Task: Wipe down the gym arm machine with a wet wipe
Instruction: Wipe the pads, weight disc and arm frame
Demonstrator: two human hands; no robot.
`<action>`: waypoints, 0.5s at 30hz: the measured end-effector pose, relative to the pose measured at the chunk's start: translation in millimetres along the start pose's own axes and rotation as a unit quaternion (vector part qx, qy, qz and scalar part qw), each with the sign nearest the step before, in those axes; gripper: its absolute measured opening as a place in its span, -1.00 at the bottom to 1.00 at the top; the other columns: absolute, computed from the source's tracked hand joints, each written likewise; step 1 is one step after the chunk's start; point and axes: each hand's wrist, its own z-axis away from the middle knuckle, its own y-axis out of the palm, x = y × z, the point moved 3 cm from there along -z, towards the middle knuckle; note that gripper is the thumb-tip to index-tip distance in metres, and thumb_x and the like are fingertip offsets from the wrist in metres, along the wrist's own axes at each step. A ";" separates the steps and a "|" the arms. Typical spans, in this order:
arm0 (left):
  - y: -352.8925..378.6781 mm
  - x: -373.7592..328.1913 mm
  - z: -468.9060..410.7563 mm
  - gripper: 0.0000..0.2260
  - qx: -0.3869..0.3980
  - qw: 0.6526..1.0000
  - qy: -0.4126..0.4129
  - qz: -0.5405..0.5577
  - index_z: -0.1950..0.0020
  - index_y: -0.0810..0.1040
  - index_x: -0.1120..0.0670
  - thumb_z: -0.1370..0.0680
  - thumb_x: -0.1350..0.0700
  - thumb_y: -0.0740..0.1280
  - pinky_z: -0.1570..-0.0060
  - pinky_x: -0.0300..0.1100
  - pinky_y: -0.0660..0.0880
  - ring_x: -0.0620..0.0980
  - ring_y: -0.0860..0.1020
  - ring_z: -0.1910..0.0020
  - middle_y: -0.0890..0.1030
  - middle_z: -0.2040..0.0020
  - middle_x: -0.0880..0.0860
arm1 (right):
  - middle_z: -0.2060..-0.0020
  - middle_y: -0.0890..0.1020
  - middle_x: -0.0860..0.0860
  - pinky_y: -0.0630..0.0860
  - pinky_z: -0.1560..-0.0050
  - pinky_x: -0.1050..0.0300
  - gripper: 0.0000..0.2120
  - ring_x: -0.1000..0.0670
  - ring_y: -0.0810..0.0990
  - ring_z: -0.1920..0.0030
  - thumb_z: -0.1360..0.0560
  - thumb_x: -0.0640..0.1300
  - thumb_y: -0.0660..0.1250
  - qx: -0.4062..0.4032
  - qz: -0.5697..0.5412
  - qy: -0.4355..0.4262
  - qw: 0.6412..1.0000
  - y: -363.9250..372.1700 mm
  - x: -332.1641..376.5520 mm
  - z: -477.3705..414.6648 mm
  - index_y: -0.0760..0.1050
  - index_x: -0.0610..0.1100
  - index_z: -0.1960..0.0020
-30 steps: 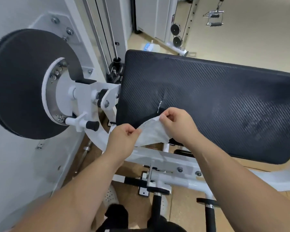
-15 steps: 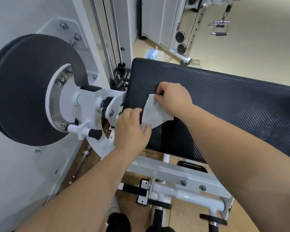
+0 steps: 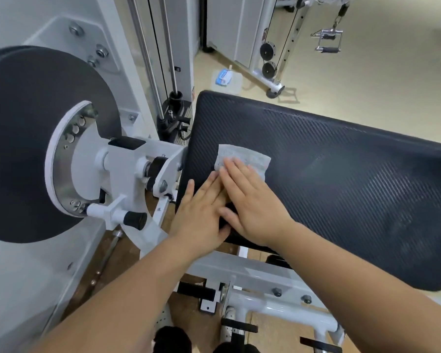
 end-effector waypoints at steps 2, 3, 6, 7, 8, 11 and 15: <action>1.6 5.1 8.0 -0.18 -0.044 0.999 -0.002 0.003 -0.66 0.02 0.06 -0.50 -0.16 0.30 -0.60 0.11 -0.08 -0.01 -0.14 -0.64 -0.06 -0.67 0.02 | -0.65 -0.05 -0.25 -0.10 -0.64 -0.19 -0.15 -0.20 -0.16 -0.66 -0.64 0.35 -0.06 0.066 0.043 0.029 0.996 12.4 -12.4 -1.2 0.00 -0.27 -0.66; 2.6 8.5 14.1 -0.19 -0.065 0.998 -0.011 0.005 -0.65 0.09 0.10 -0.49 -0.16 0.30 -0.59 0.11 -0.04 0.03 -0.07 -0.65 0.00 -0.67 0.05 | -0.64 -0.09 -0.27 -0.12 -0.64 -0.21 -0.12 -0.22 -0.20 -0.65 -0.62 0.39 -0.08 0.067 0.062 0.037 0.995 13.5 -17.9 -5.5 -0.02 -0.26 -0.66; 5.1 20.0 34.3 -0.22 -0.112 0.992 -0.055 0.031 -0.60 0.24 0.15 -0.46 -0.14 0.36 -0.51 0.17 0.20 0.17 0.20 -0.58 0.17 -0.62 0.13 | -0.63 -0.07 -0.32 -0.18 -0.62 -0.26 -0.05 -0.29 -0.20 -0.63 -0.58 0.46 -0.10 0.039 0.107 0.073 0.991 1.2 -36.5 -33.5 0.03 -0.26 -0.66; 6.2 23.1 39.4 -0.23 -0.120 0.990 -0.067 0.035 -0.58 0.28 0.17 -0.45 -0.13 0.39 -0.45 0.19 0.30 0.21 0.29 -0.52 0.24 -0.59 0.15 | -0.63 -0.09 -0.33 -0.21 -0.62 -0.24 -0.04 -0.30 -0.20 -0.63 -0.57 0.48 -0.13 0.038 0.120 0.090 0.988 -6.9 -44.2 -48.6 0.00 -0.25 -0.66; 7.2 25.1 43.6 -0.24 -0.120 0.989 -0.073 0.034 -0.56 0.30 0.18 -0.45 -0.12 0.40 -0.40 0.19 0.36 0.22 0.36 -0.46 0.29 -0.56 0.16 | -0.63 -0.12 -0.32 -0.24 -0.61 -0.23 -0.02 -0.30 -0.21 -0.63 -0.56 0.49 -0.15 0.040 0.128 0.107 0.985 -16.0 -51.4 -64.7 -0.04 -0.23 -0.67; 11.1 29.0 52.0 -0.28 -0.101 0.990 -0.087 0.042 -0.55 0.32 0.21 -0.48 -0.11 0.38 -0.38 0.14 0.41 0.18 0.38 -0.44 0.35 -0.51 0.16 | -0.64 -0.19 -0.27 -0.25 -0.62 -0.22 -0.01 -0.28 -0.25 -0.64 -0.54 0.51 -0.20 0.049 0.151 0.135 0.978 -35.4 -65.4 -105.4 -0.18 -0.19 -0.68; 15.3 38.1 63.3 -0.34 -0.095 0.982 -0.136 0.089 -0.51 0.37 0.19 -0.52 -0.15 0.29 -0.37 0.10 0.44 0.13 0.38 -0.44 0.38 -0.47 0.11 | -0.64 -0.21 -0.25 -0.21 -0.62 -0.25 0.01 -0.27 -0.28 -0.63 -0.52 0.54 -0.23 0.066 0.169 0.095 0.979 -17.6 -44.2 -101.7 -0.22 -0.18 -0.67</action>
